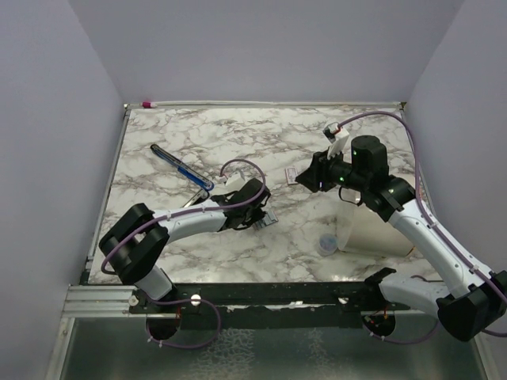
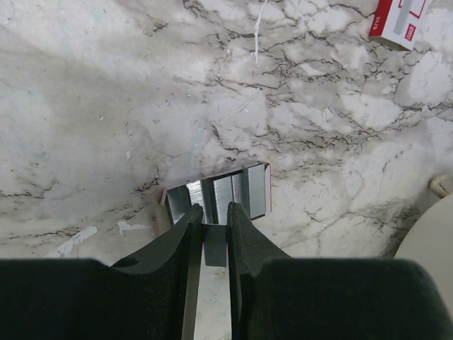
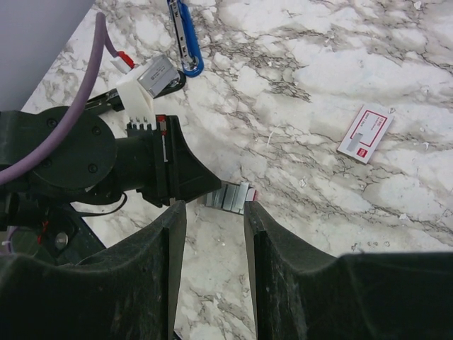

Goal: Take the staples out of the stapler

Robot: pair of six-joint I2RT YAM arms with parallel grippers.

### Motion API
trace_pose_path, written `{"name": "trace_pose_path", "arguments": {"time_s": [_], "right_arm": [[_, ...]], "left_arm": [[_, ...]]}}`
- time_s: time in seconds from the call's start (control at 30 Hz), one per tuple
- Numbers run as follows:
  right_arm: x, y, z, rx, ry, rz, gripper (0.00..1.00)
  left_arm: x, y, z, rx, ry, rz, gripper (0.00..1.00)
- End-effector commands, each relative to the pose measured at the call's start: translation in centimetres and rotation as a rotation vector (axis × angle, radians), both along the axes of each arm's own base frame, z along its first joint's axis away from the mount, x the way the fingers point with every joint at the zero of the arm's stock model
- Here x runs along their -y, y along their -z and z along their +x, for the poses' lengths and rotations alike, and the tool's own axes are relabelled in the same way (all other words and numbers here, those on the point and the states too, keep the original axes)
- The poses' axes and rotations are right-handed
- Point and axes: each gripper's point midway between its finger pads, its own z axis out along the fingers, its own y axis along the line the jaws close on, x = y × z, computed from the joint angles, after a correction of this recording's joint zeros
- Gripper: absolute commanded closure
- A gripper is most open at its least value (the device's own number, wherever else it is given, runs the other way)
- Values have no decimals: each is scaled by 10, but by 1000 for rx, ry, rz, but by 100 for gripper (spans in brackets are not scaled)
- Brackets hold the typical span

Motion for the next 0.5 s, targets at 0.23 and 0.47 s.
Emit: {"name": "trace_pose_path", "arguments": {"time_s": [0.23,0.47], "right_arm": [[4,-5,3,53,16,-7,61],[3,-3,3,50,8,-5,61]], "left_arm": [[-9,13,-1,-25,-96,48,87],[-8,16,0,-39,-108,52,83]]}}
